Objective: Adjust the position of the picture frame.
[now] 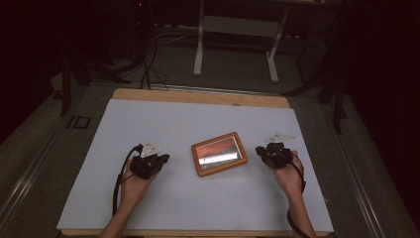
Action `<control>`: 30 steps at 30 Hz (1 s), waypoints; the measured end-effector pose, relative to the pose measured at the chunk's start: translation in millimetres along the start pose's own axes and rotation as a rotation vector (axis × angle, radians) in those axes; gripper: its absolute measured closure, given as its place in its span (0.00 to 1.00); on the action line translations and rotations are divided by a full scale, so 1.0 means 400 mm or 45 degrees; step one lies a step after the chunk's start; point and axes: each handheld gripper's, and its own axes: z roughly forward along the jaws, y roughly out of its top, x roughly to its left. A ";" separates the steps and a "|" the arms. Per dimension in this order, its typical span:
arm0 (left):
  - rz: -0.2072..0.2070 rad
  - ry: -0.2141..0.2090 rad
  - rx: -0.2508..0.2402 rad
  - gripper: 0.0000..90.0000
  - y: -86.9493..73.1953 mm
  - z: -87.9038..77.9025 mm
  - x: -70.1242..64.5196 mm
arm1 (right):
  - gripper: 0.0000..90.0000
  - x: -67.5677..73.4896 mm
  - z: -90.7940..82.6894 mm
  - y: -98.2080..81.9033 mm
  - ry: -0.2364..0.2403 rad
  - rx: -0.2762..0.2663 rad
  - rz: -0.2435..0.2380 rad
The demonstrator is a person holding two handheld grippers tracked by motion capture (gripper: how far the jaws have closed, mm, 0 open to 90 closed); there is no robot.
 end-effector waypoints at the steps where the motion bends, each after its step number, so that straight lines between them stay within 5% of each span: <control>1: 0.008 -0.011 0.000 1.00 0.002 0.002 -0.005 | 1.00 0.000 0.001 0.008 0.003 -0.011 -0.006; 23: 0.103 -0.308 0.007 1.00 0.007 0.061 -0.119 | 1.00 0.035 0.067 0.032 0.119 0.040 -0.034; 30: 0.142 -0.340 0.054 1.00 0.004 0.085 -0.151 | 1.00 0.040 0.071 0.027 0.133 0.041 -0.031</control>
